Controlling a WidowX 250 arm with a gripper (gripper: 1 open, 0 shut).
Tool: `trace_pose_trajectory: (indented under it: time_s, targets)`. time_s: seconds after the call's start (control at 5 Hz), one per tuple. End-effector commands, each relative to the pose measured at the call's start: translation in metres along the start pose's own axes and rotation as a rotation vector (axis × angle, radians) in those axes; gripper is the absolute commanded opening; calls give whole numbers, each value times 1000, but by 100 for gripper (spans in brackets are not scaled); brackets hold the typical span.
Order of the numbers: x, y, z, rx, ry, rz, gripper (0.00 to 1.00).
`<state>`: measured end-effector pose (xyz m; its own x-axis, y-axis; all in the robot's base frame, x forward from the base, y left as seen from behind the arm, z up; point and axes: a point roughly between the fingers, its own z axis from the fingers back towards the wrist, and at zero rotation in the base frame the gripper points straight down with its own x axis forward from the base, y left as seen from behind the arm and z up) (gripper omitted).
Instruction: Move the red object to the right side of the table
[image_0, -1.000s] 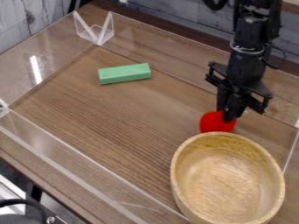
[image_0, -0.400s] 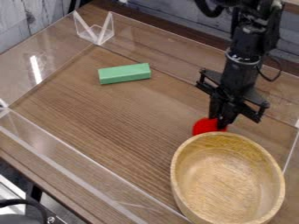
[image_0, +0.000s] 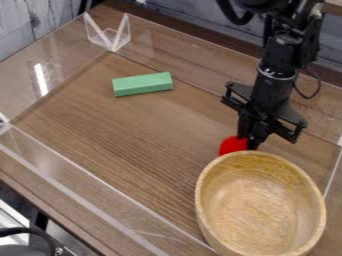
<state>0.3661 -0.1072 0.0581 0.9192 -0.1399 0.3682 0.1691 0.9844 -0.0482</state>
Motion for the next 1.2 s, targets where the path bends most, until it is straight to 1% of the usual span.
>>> trace_pose_trajectory:
  time_s: [0.0, 0.2, 0.6, 1.0]
  targets:
    - [15, -4, 23, -5, -99, 19, 0]
    - [15, -5, 23, -4, -120, 37, 0]
    - [15, -8, 25, -13, -158, 59, 0]
    - [14, -3, 22, -19, -155, 62, 0]
